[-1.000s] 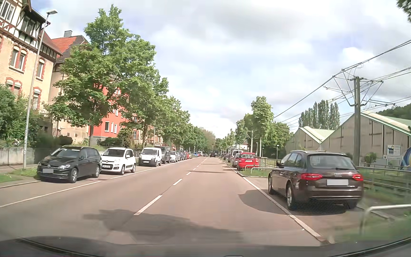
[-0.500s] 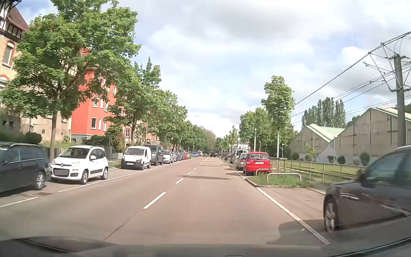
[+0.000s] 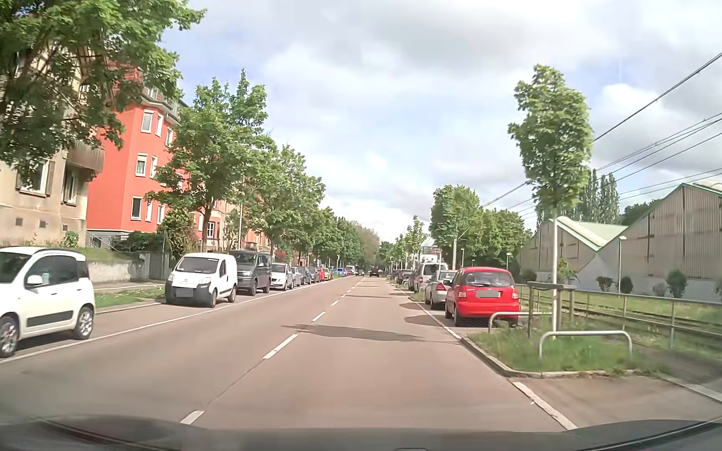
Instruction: Follow the waypoints while adhering to traffic rules and regulations
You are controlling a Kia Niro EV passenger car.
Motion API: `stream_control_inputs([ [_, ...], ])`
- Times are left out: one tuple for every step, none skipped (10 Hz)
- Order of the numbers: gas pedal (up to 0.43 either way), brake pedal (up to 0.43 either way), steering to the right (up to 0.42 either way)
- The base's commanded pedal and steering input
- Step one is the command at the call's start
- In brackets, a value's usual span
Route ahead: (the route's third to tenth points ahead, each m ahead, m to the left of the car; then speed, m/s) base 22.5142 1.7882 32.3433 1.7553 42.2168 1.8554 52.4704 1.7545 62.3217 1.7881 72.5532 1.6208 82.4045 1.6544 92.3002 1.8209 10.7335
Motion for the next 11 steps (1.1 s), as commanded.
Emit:
stream_control_inputs([
  [0.059,0.0,0.001],
  [0.059,0.0,0.001],
  [0.059,0.0,0.001],
  [0.047,0.0,0.001],
  [0.047,0.0,0.001],
  [0.047,0.0,0.002],
  [0.047,0.0,0.004],
  [0.047,0.0,0.004],
  [0.047,0.0,0.004],
  [0.047,0.0,0.004],
  [0.047,0.0,0.004],
])
